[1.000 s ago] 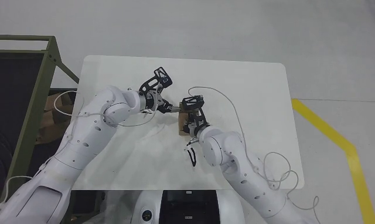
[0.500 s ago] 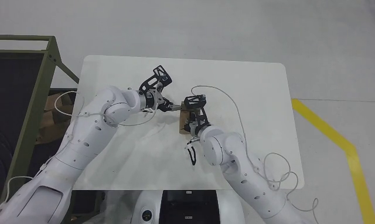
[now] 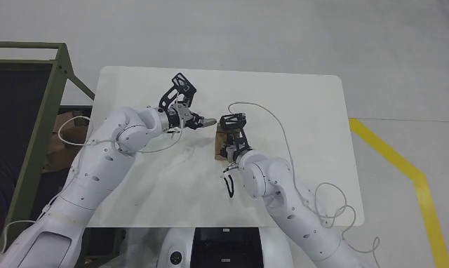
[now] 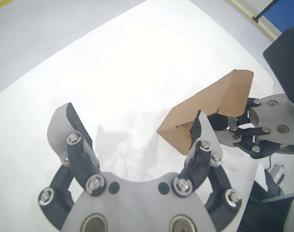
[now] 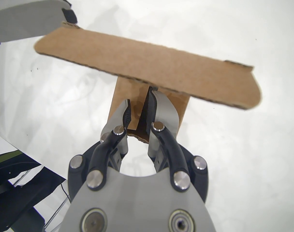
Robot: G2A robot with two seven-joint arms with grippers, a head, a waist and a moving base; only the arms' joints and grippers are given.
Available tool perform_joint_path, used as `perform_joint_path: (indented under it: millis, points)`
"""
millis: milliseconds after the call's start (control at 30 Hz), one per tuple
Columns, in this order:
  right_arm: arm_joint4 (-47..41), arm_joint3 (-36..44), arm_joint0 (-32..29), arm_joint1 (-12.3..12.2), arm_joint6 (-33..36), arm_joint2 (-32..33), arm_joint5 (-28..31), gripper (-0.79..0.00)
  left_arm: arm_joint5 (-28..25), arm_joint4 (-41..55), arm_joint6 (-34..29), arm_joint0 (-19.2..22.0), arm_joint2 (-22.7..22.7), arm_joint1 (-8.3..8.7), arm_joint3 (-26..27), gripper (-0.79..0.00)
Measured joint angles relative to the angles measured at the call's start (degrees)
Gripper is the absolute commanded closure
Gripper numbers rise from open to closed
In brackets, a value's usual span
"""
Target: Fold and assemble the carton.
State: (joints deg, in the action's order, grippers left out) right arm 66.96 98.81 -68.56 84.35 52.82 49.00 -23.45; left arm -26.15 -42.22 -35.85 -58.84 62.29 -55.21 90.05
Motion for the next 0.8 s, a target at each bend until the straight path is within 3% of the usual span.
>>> perform_joint_path:
  millis: [433, 800]
  points:
    - [0.5, 0.6, -1.2, 0.2, 0.0, 0.9, -0.3, -0.126, -2.3, -2.9, -0.6, 1.0, -2.9, -0.74, -0.9, -0.785]
    - [3.4, 7.3, -5.4, -0.3, 0.6, 2.3, -0.6, -0.188, -1.2, -3.8, -1.1, 1.2, -3.5, -1.17, -0.9, -0.785]
